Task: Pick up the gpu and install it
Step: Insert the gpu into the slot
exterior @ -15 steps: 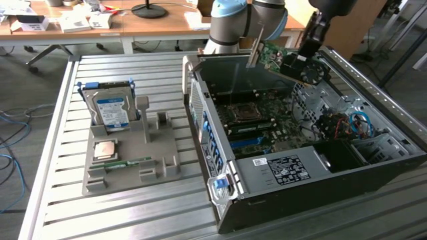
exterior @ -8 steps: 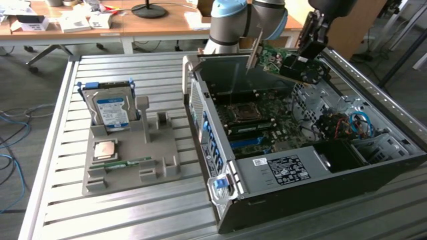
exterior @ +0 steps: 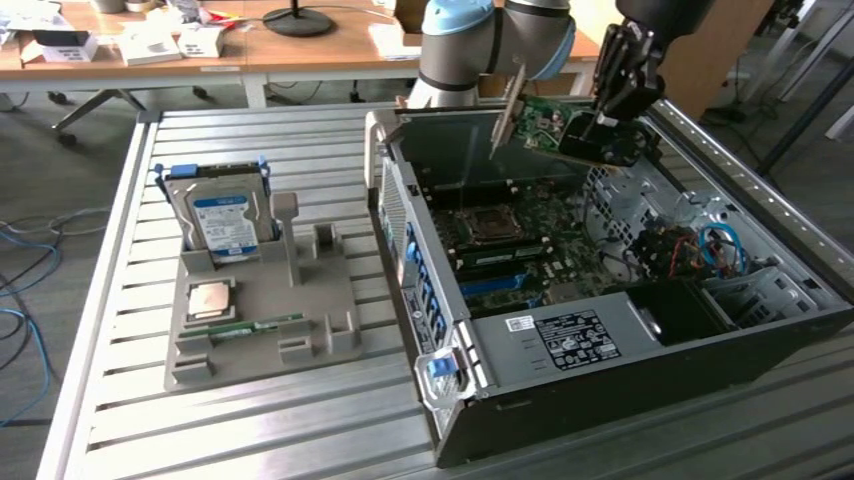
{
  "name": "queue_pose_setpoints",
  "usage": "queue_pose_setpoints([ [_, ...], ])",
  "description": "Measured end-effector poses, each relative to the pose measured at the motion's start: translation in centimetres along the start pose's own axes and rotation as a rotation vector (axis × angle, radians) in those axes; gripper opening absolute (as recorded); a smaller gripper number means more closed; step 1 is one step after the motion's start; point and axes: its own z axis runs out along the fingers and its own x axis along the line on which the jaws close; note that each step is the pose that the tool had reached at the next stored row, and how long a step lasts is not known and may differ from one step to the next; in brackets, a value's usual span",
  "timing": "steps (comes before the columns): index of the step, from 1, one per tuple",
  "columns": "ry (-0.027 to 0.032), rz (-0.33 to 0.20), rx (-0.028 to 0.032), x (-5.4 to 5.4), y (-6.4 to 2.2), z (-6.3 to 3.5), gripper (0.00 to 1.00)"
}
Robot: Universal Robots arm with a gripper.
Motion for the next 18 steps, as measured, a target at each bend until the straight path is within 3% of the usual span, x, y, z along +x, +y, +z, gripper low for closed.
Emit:
queue_pose_setpoints([
  [14,0.0178,-0.252,-0.0049,0.01,-0.02,0.27,0.27],
  [18,0.0191,-0.268,-0.0053,0.00,-0.02,0.26,0.27],
])
